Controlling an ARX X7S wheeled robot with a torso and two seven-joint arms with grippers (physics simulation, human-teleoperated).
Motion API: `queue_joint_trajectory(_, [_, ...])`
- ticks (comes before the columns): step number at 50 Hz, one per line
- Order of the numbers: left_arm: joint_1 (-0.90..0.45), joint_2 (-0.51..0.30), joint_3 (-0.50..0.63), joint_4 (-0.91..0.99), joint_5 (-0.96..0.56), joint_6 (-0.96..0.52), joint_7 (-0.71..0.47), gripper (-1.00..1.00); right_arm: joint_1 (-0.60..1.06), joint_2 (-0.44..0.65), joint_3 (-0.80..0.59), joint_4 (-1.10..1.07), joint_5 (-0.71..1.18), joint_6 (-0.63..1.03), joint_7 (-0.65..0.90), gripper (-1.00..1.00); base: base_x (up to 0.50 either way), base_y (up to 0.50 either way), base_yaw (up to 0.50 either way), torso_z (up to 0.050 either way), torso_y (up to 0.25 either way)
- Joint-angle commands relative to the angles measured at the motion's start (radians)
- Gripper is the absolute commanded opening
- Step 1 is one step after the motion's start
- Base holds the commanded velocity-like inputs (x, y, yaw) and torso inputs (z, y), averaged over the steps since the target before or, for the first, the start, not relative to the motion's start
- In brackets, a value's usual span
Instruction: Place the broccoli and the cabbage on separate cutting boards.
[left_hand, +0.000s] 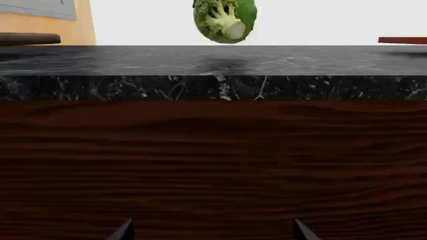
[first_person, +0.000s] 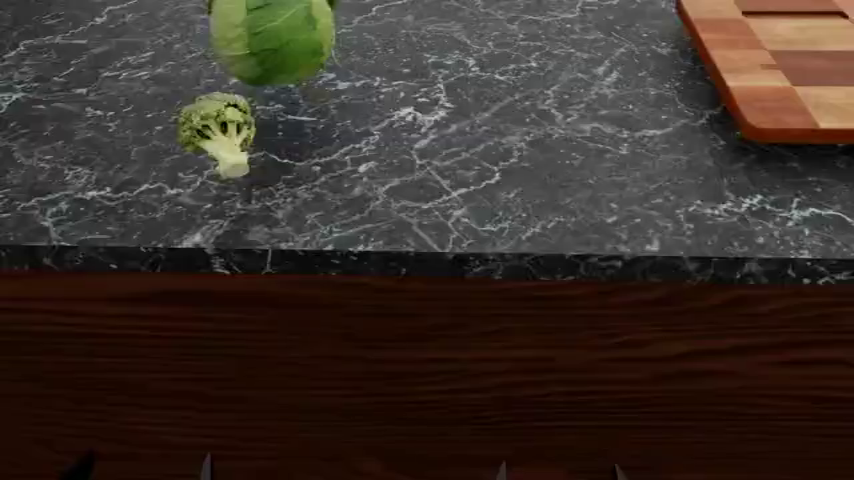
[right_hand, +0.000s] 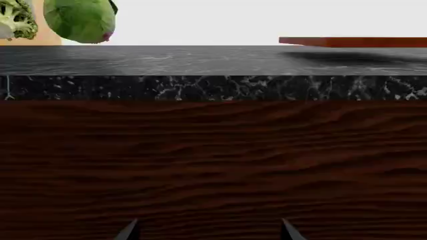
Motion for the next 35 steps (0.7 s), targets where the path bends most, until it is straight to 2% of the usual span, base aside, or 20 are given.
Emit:
queue_joint_trajectory(1, [-0.005,-0.014,0.016,-0.015,-0.014,0.010,-0.016,1.00,0.004,0.026,-0.033,0.011,0.026,-0.008,0.033,1.00,0.00,0.00,0.00,0.000,0.000])
queue_joint_trajectory(15, [-0.007,-0.052,0.059,0.006,-0.065,-0.034,-0.058,1.00,-0.005,0.055,-0.065,-0.016,0.056,0.005,0.077,1.00,0.00,0.00,0.00,0.000,0.000])
queue_joint_trajectory(16, [-0.321,-0.013,0.117,-1.308,-0.062,0.898,-0.226,1.00,-0.038,0.058,-0.050,-0.064,0.182,0.148,0.172,1.00,0.00,0.00,0.00,0.000,0.000])
queue_joint_trajectory(17, [-0.001,-0.010,0.008,0.011,-0.015,-0.032,-0.008,1.00,-0.007,0.008,-0.011,-0.016,0.008,0.008,0.023,1.00,0.00,0.00,0.00,0.000,0.000])
queue_joint_trajectory(23, [-0.011,-0.035,0.052,-0.016,-0.010,-0.014,-0.044,1.00,-0.002,0.033,-0.039,-0.016,0.030,0.020,0.054,1.00,0.00,0.00,0.00,0.000,0.000])
queue_joint_trajectory(27, [-0.007,-0.044,0.059,0.009,-0.031,-0.054,-0.049,1.00,-0.004,0.042,-0.067,-0.052,0.015,0.069,0.072,1.00,0.00,0.00,0.00,0.000,0.000])
queue_joint_trajectory(28, [-0.013,-0.074,0.109,0.061,-0.023,-0.182,0.005,1.00,-0.010,0.052,-0.085,-0.088,-0.014,0.086,0.079,1.00,0.00,0.00,0.00,0.000,0.000])
queue_joint_trajectory(29, [-0.014,-0.055,0.051,0.177,-0.112,-0.320,-0.004,1.00,-0.005,0.064,-0.093,-0.128,-0.035,0.130,0.083,1.00,0.00,0.00,0.00,0.000,0.000])
queue_joint_trajectory(31, [-0.010,-0.087,0.081,0.331,-0.070,-0.396,-0.017,1.00,-0.004,0.071,-0.079,-0.230,-0.010,0.221,0.075,1.00,0.00,0.00,0.00,0.000,0.000])
queue_joint_trajectory(33, [-0.044,-0.092,0.055,0.485,-0.096,-0.538,-0.032,1.00,0.013,0.084,-0.083,-0.372,-0.013,0.352,0.069,1.00,0.00,0.00,0.00,0.000,0.000])
queue_joint_trajectory(34, [-0.097,-0.099,0.036,0.606,-0.119,-0.676,-0.041,1.00,0.049,0.099,-0.091,-0.467,-0.024,0.444,0.060,1.00,0.00,0.00,0.00,0.000,0.000])
queue_joint_trajectory(35, [-0.114,-0.102,0.033,0.638,-0.127,-0.722,-0.044,1.00,0.066,0.102,-0.089,-0.514,-0.021,0.494,0.057,1.00,0.00,0.00,0.00,0.000,0.000])
